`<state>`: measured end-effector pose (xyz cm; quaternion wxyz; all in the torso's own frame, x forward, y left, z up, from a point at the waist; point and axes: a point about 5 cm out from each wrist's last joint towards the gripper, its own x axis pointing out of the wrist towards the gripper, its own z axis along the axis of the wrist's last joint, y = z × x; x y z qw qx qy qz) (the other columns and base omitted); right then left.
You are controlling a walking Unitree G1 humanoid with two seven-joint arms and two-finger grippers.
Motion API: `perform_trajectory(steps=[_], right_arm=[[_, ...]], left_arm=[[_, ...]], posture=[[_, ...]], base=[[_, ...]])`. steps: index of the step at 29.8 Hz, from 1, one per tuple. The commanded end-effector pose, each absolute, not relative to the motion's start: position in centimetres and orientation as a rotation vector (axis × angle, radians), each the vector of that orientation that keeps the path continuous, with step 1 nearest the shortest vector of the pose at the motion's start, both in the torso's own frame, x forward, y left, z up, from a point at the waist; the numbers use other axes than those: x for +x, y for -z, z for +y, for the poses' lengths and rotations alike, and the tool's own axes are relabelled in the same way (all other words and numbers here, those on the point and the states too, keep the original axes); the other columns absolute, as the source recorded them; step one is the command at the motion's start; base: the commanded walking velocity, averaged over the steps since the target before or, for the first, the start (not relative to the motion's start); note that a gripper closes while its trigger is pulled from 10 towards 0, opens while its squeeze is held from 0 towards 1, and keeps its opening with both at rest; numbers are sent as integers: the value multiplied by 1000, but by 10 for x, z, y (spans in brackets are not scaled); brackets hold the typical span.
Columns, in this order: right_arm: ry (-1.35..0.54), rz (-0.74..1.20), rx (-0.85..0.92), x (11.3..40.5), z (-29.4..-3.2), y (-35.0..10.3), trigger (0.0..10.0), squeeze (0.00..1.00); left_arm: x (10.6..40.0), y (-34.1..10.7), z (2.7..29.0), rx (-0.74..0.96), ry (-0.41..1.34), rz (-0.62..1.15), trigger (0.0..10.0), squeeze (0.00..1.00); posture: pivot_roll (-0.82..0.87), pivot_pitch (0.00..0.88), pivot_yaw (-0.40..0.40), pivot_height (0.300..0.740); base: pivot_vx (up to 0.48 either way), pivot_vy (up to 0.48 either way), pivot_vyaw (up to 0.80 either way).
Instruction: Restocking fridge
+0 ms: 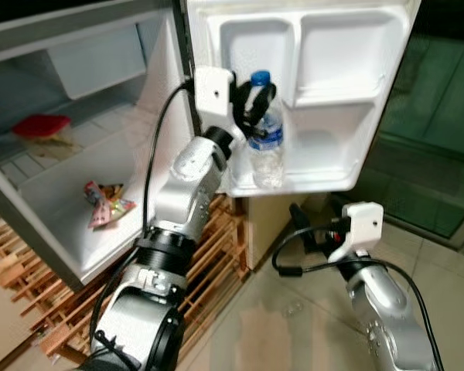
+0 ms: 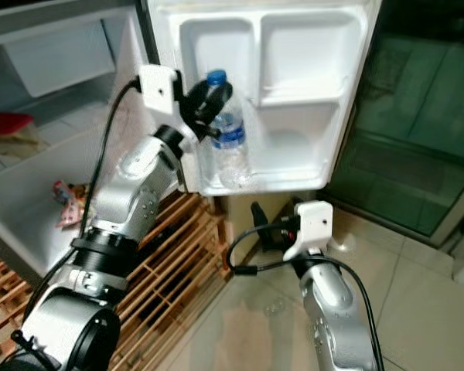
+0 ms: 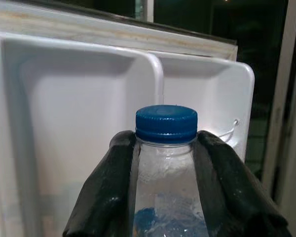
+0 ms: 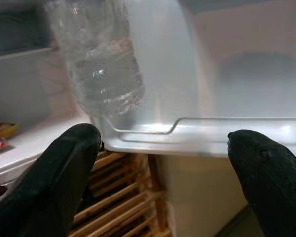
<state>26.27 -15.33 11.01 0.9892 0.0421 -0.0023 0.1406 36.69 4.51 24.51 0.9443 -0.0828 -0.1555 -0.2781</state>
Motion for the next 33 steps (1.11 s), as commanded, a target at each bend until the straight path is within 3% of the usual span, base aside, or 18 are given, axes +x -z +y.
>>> perform_trajectory(steps=[1, 8, 18, 28, 33], right_arm=[[-283, -8, 82, 255, -151, -112, 10000, 0], [-273, 4, 79, 236, -150, -112, 10000, 0], [-261, 33, 63, 205, -152, -116, 10000, 0], [-254, 79, 51, 186, -153, -119, 10000, 0], [-281, 93, 32, 183, -154, -125, 10000, 0]], left_arm=[[369, -256, 39, -70, 563, -401, 10000, 0], [369, -239, 37, 115, 529, -497, 10000, 0], [374, -236, 55, 140, 387, -570, 10000, 0], [369, -240, 101, 278, 257, -708, 10000, 0], [378, -231, 119, 286, 107, -657, 10000, 0]], posture=[[-263, 0, 136, 740], [-282, 0, 157, 740], [-329, 71, 181, 740], [-344, 130, 166, 740], [-347, 194, 136, 740]], base=[[0, 0, 0], [0, 0, 0], [0, 0, 0], [0, 0, 0], [0, 0, 0]])
